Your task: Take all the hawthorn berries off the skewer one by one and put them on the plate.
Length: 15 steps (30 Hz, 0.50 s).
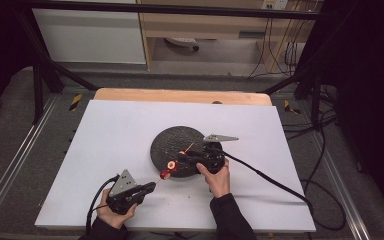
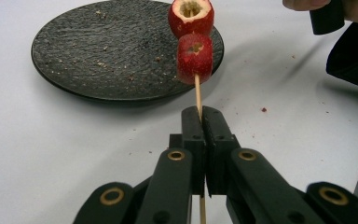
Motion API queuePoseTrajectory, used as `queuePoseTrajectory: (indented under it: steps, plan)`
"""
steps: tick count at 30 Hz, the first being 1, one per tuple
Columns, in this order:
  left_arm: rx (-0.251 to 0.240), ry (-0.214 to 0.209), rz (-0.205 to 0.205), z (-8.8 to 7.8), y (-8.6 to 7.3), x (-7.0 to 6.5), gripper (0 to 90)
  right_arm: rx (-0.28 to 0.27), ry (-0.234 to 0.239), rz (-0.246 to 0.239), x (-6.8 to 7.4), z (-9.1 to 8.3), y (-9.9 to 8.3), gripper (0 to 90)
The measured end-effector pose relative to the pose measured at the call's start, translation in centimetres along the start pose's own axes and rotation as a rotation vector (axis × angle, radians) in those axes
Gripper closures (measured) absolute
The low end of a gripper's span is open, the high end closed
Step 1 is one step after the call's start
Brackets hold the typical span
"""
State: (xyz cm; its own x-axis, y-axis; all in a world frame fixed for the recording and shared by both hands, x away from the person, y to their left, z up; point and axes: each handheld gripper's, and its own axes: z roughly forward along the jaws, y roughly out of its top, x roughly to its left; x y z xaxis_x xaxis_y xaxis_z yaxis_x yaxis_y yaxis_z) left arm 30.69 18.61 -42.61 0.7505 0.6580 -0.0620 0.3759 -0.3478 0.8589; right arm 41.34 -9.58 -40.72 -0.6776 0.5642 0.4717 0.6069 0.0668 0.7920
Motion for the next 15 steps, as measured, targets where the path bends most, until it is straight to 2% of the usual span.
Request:
queuePoseTrajectory:
  steps: [7,10,15]
  plan:
    - [-0.024,0.004,0.007,-0.3,0.1,0.0,88.2,-0.012,0.017,0.018,0.0,-0.3,0.4,63.0]
    - [-0.024,0.007,0.009,-0.3,0.1,-0.1,88.3,-0.03,-0.012,0.016,0.0,-0.6,0.7,63.2]
    - [-0.034,0.01,0.012,-0.5,0.2,0.0,88.2,-0.047,-0.024,0.018,-0.1,-1.0,1.1,63.2]
